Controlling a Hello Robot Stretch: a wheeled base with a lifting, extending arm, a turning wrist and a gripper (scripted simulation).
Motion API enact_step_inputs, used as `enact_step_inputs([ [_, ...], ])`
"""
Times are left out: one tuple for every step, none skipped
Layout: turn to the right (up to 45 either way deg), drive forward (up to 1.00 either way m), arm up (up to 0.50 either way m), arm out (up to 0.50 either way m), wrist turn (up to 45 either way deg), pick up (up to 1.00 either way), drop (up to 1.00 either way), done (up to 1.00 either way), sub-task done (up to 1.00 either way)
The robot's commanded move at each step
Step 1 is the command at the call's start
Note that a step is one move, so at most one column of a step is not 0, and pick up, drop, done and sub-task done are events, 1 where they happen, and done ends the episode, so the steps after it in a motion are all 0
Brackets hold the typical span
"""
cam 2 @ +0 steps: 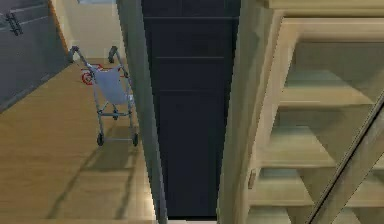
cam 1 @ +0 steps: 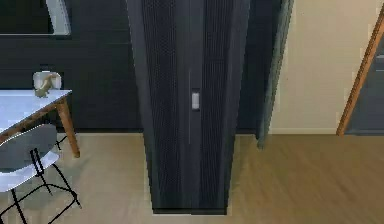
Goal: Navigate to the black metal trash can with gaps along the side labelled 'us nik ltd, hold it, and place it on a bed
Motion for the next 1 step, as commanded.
enact_step_inputs([
  [45.0,0.0,0.0,0.0,0.0,0.0,0.0,0.0,0.0],
])
